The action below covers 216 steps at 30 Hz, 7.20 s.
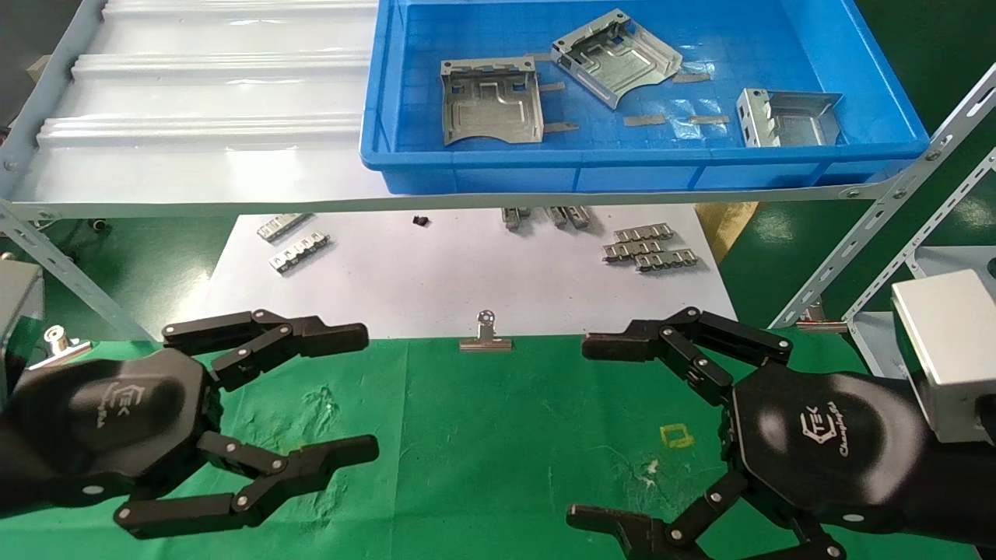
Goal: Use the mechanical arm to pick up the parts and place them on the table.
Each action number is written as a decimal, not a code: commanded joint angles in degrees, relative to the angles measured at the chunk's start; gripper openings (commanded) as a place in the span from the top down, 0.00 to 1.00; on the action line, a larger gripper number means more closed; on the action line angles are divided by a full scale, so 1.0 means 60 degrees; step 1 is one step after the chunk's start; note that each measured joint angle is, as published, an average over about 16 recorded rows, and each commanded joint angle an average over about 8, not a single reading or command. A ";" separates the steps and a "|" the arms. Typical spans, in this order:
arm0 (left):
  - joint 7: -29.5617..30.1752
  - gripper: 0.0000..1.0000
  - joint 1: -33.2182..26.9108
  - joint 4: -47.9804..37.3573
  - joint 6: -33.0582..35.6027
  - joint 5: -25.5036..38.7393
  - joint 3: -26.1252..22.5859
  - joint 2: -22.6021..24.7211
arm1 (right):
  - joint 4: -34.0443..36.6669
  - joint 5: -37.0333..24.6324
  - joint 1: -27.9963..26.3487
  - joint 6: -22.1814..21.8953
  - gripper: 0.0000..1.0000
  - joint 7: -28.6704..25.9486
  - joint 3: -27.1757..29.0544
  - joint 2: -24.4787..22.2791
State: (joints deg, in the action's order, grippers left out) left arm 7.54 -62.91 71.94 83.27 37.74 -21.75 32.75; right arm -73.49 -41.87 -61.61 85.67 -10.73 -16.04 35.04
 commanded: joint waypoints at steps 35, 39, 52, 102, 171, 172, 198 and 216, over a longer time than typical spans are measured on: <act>-0.0001 1.00 -0.0001 -0.0001 0.0001 0.0000 -0.0001 0.0000 | 0.0965 -0.2289 -0.3264 -0.2048 0.00 -0.0726 -0.0413 0.0935; -0.0001 1.00 -0.0001 -0.0001 0.0001 0.0000 -0.0001 0.0000 | 0.2304 -0.3390 -0.4473 -0.2828 0.00 -0.0928 -0.0850 0.1670; -0.0001 0.19 -0.0001 -0.0001 0.0000 -0.0001 -0.0002 0.0000 | 0.6801 -0.6361 -0.7270 -0.5106 0.20 -0.1220 -0.2367 0.4479; -0.0002 0.00 -0.0002 -0.0001 0.0000 -0.0002 -0.0004 -0.0001 | 1.1328 -0.7674 -0.8828 -0.7092 1.00 -0.0684 -0.3456 0.7032; -0.0004 0.00 -0.0003 -0.0001 -0.0002 -0.0004 -0.0007 -0.0002 | 0.4597 -0.3047 -0.8593 0.0883 1.00 0.2354 -0.9212 0.1715; -0.0004 0.00 -0.0003 -0.0001 -0.0002 -0.0005 -0.0007 -0.0002 | 0.4732 -0.3192 -0.8602 0.0886 1.00 0.2436 -0.9413 0.1849; -0.0004 0.00 -0.0003 -0.0001 -0.0002 -0.0005 -0.0008 -0.0003 | 0.9358 -0.4848 -0.8106 -0.0031 1.00 0.5015 -1.1766 0.4640; -0.0005 0.00 -0.0003 -0.0001 -0.0002 -0.0006 -0.0009 -0.0003 | 1.0787 -0.4896 -0.7688 -0.0323 0.00 0.5811 -1.1790 0.5207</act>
State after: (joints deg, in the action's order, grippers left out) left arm 7.51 -62.93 71.93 83.25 37.70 -21.81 32.73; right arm -8.91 -71.19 -107.93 83.45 24.16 -86.71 66.17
